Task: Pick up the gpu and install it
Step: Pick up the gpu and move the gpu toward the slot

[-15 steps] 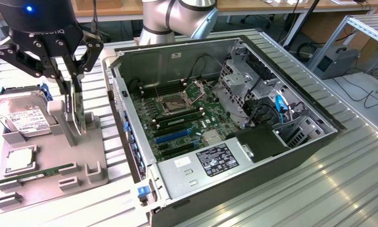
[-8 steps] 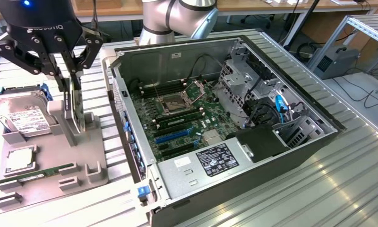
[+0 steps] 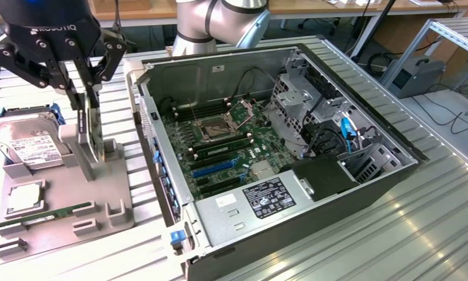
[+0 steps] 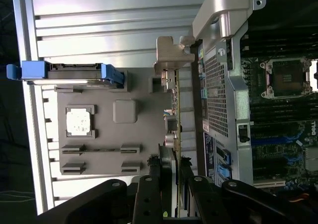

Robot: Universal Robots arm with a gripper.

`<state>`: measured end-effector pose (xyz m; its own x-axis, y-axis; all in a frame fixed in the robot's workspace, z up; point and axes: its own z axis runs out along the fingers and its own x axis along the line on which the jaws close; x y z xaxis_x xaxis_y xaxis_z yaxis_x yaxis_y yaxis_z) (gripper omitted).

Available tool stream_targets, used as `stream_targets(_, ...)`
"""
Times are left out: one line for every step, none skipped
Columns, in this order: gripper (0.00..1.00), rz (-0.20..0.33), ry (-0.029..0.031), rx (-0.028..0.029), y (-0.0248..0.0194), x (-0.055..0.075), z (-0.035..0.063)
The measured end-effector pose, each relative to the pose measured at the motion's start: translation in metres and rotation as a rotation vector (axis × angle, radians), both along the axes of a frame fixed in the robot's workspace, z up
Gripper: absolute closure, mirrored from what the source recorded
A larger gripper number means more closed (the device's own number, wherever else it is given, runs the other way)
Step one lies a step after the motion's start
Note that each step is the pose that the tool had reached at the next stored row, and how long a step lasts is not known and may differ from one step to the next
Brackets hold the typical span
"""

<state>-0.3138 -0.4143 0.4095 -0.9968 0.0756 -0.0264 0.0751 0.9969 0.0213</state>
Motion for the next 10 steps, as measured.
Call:
stream_targets(0.73, 0.0, 0.0, 0.0, 0.0, 0.0, 0.0006)
stream_targets(0.73, 0.0, 0.0, 0.0, 0.0, 0.0, 0.0013)
stream_targets(0.73, 0.0, 0.0, 0.0, 0.0, 0.0, 0.0019)
stream_targets(0.73, 0.0, 0.0001, 0.0, 0.0, 0.0, 0.0025)
stream_targets(0.73, 0.0, 0.0, 0.0, 0.0, 0.0, 0.0032)
stream_targets(0.73, 0.0, 0.0, 0.0, 0.0, 0.0, 0.0041)
stream_targets(0.73, 0.0, 0.0, 0.0, 0.0, 0.0, 0.0047)
stream_targets(0.73, 0.0, 0.0, 0.0, 0.0, 0.0, 0.0053)
stream_targets(0.73, 0.0, 0.0, 0.0001, 0.0, 0.0, 0.0059)
stream_targets(0.73, 0.0, -0.0001, 0.0001, 0.0, 0.0, 0.0066)
